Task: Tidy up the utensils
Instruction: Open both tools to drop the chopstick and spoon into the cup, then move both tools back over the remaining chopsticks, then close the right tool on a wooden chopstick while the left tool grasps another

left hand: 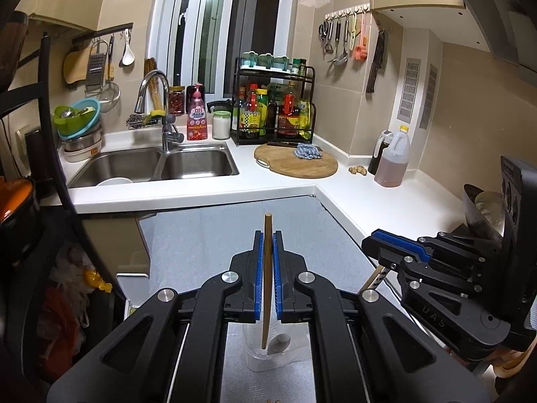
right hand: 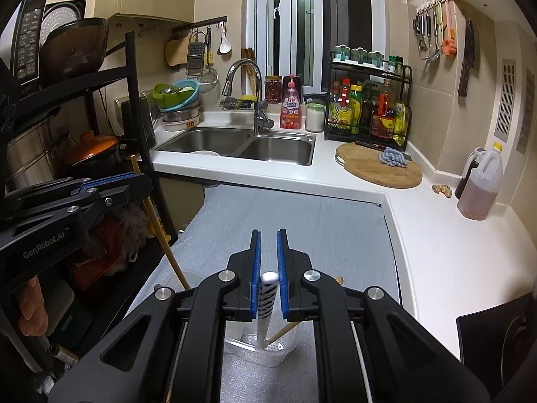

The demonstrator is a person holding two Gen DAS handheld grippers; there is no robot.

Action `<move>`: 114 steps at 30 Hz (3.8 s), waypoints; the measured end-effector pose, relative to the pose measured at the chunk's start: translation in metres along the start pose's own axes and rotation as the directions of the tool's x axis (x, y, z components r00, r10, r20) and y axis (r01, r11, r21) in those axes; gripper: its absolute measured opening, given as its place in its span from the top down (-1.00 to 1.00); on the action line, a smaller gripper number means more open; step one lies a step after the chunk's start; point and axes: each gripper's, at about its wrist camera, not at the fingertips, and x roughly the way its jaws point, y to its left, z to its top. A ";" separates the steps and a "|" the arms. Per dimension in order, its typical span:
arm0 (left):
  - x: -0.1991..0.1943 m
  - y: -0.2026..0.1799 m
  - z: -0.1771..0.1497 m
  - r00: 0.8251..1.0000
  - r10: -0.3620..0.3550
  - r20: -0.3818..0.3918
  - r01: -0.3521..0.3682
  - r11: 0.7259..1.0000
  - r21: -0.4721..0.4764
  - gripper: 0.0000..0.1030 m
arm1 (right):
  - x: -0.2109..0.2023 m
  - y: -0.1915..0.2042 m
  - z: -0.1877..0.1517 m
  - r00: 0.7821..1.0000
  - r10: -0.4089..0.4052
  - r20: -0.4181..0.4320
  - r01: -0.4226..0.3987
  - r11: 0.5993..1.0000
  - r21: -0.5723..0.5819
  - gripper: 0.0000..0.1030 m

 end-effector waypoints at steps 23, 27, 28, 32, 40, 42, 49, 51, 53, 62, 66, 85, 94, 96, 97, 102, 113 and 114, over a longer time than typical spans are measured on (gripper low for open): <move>-0.064 0.010 -0.087 0.978 0.202 -0.047 -0.205 0.975 -0.087 -0.77 | -0.091 0.015 -0.097 0.994 -0.074 0.078 0.068 0.995 0.076 -0.38; -0.096 -0.001 -0.124 0.976 0.212 -0.053 -0.216 0.971 -0.104 -0.77 | -0.119 0.027 -0.137 0.994 -0.095 0.060 0.089 0.990 0.105 -0.42; -0.103 -0.005 -0.133 0.976 0.212 -0.055 -0.216 0.971 -0.104 -0.77 | -0.125 0.030 -0.148 0.994 -0.098 0.053 0.092 0.989 0.113 -0.42; -0.133 -0.022 -0.174 0.972 0.221 -0.074 -0.226 0.971 -0.075 -0.77 | -0.151 0.040 -0.188 0.995 -0.100 0.017 0.096 0.984 0.148 -0.42; -0.177 -0.039 -0.235 0.967 0.233 -0.104 -0.240 0.969 -0.065 -0.77 | -0.196 0.066 -0.252 0.992 -0.125 -0.019 0.127 0.982 0.138 -0.42; -0.185 -0.044 -0.249 0.967 0.231 -0.112 -0.239 0.969 -0.065 -0.77 | -0.208 0.073 -0.266 0.992 -0.126 -0.020 0.127 0.983 0.135 -0.42; -0.206 -0.060 -0.288 0.962 0.244 -0.123 -0.252 0.966 -0.051 -0.77 | -0.232 0.087 -0.308 0.989 -0.147 0.001 0.145 0.980 0.137 -0.42; -0.210 -0.061 -0.294 0.961 0.248 -0.119 -0.256 0.965 -0.057 -0.77 | -0.232 0.089 -0.315 0.991 -0.134 -0.016 0.135 0.982 0.133 -0.42; -0.214 -0.061 -0.299 0.960 0.253 -0.118 -0.262 0.962 -0.070 -0.77 | -0.232 0.091 -0.318 0.991 -0.132 -0.030 0.134 0.983 0.123 -0.42; -0.217 -0.059 -0.304 0.960 0.254 -0.119 -0.265 0.960 -0.088 -0.77 | -0.234 0.097 -0.325 0.991 -0.127 -0.041 0.130 0.986 0.102 -0.43; -0.216 -0.060 -0.306 0.958 0.259 -0.125 -0.270 0.959 -0.084 -0.77 | -0.230 0.095 -0.326 0.990 -0.132 -0.051 0.137 0.985 0.102 -0.43; -0.198 -0.034 -0.328 0.934 0.290 -0.207 -0.317 0.941 -0.116 -0.77 | -0.147 0.100 -0.349 0.987 0.001 -0.161 0.023 0.989 0.149 0.50; -0.191 -0.031 -0.327 0.932 0.292 -0.214 -0.320 0.941 -0.109 -0.77 | -0.130 0.107 -0.354 0.984 -0.029 -0.173 0.050 0.992 0.119 0.51; -0.189 -0.031 -0.328 0.933 0.289 -0.217 -0.317 0.942 -0.109 -0.77 | -0.128 0.110 -0.354 0.986 -0.054 -0.160 0.070 0.993 0.093 0.51; -0.188 -0.032 -0.328 0.933 0.288 -0.217 -0.317 0.942 -0.109 -0.77 | -0.127 0.109 -0.355 0.987 -0.063 -0.149 0.077 0.993 0.089 0.51; -0.180 -0.031 -0.332 0.939 0.272 -0.210 -0.299 0.948 -0.107 -0.77 | -0.126 0.097 -0.359 0.991 -0.087 -0.097 0.094 0.992 0.078 0.90; -0.131 -0.027 -0.337 0.941 0.250 -0.229 -0.270 0.961 -0.059 -0.77 | -0.136 0.060 -0.364 0.990 -0.104 -0.095 0.116 0.985 0.127 0.89; -0.127 -0.026 -0.337 0.939 0.250 -0.236 -0.271 0.961 -0.058 -0.77 | -0.136 0.060 -0.365 0.990 -0.104 -0.093 0.115 0.986 0.125 0.89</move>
